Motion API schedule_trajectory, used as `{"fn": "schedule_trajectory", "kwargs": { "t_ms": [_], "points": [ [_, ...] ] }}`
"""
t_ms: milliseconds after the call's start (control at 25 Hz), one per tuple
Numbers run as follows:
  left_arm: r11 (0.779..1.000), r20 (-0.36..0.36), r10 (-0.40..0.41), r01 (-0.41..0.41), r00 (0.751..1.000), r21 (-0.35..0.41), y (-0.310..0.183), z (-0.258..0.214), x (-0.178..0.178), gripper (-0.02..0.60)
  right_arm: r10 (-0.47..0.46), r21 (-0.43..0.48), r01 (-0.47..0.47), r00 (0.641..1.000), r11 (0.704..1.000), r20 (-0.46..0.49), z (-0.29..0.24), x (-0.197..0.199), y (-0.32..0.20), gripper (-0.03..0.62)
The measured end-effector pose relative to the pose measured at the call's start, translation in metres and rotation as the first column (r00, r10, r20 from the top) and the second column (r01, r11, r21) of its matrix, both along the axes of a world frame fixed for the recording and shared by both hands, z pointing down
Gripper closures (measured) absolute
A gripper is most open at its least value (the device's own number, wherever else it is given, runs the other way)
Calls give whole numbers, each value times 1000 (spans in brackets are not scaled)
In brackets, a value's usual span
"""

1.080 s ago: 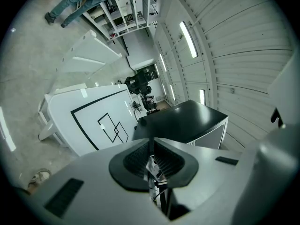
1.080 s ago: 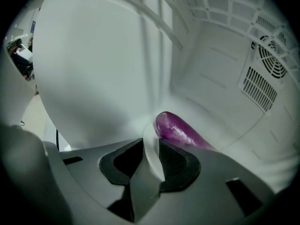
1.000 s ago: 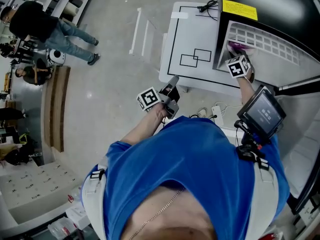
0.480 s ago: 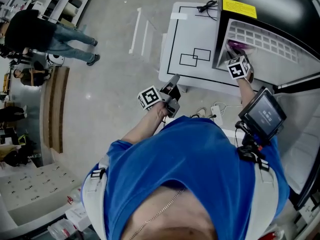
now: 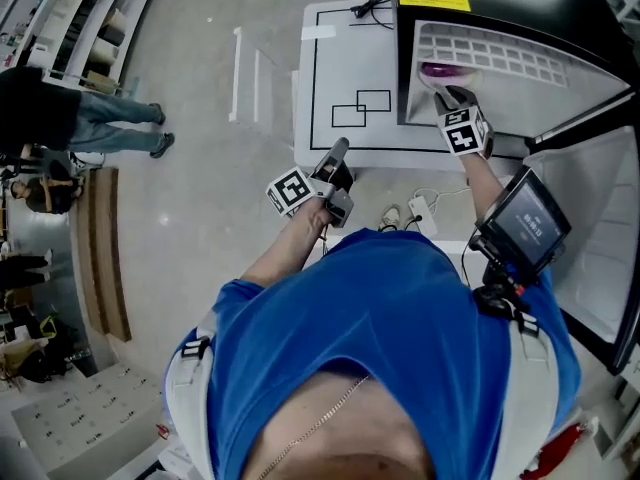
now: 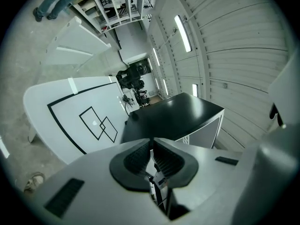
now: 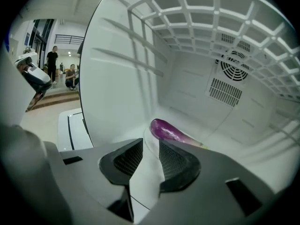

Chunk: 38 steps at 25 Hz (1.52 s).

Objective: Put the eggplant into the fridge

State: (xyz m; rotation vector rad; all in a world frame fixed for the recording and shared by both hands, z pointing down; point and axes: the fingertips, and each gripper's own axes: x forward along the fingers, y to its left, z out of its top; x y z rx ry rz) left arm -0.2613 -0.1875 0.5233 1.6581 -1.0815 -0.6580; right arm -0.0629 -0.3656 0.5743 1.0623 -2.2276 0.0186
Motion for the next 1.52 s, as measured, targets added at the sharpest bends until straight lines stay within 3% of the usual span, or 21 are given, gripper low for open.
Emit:
{"fn": "schedule_trajectory", "kwargs": {
  "t_ms": [360,480,680,880,1080,1240,1520],
  "points": [
    [991,21,111,-112,994,70,-20,-29,52,555,98,12,-103,972,995,212,-62,35,45,487],
    [985,18,126,-128,992,113,-11,-44,80,574,102,12,-111,944,994,315,-87,45,69,488],
    [977,78,132,-144,988,158,24,-60,119,574,81,24,-104,886,994,457,-131,64,136,488],
    [967,145,123,-151,982,203,40,-65,133,574,53,33,-81,855,996,515,-142,71,177,589],
    [959,210,112,-161,971,235,42,-60,140,574,23,40,-54,835,998,550,-135,72,197,589],
    [941,268,116,-192,956,278,84,-86,163,574,9,53,-48,821,997,571,-156,89,252,589],
    [928,303,113,-210,946,307,104,-88,182,574,5,60,-51,800,997,600,-155,103,286,591]
  ]
}}
